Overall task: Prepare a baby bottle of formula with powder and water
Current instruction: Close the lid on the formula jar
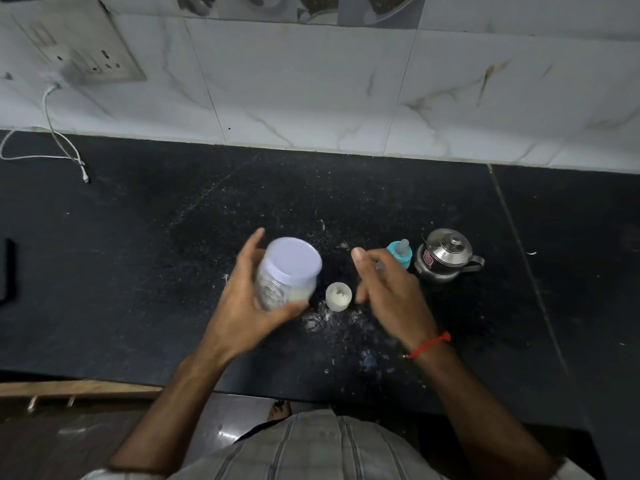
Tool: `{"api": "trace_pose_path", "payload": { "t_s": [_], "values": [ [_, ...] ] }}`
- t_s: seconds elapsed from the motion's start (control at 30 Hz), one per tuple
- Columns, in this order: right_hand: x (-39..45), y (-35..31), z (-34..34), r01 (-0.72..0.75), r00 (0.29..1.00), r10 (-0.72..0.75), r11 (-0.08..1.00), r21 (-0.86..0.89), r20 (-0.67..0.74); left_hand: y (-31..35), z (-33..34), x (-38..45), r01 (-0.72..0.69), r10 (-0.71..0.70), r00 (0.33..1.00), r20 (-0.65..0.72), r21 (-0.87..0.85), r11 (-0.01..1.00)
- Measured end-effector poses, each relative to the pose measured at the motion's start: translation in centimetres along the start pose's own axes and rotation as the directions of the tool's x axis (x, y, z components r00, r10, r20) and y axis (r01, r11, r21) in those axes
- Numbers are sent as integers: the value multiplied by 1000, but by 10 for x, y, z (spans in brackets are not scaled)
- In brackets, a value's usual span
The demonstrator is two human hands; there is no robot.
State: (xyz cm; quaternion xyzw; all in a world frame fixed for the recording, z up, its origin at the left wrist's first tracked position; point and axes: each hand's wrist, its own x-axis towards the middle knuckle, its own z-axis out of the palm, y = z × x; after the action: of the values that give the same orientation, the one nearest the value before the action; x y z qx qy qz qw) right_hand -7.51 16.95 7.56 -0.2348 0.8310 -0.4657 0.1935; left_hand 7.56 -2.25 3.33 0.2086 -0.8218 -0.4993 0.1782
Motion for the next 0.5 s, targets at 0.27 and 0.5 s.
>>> {"api": "trace_pose_path", "payload": {
  "t_s": [0.27,0.5],
  "values": [
    [16,56,-3,-71,918,71,997,13,-391,-48,41,33,154,-134,965,-225,74,985],
    [43,76,-8,-117,957,64,978,-175,-282,-69,44,26,196,-184,972,-149,71,978]
  ]
}}
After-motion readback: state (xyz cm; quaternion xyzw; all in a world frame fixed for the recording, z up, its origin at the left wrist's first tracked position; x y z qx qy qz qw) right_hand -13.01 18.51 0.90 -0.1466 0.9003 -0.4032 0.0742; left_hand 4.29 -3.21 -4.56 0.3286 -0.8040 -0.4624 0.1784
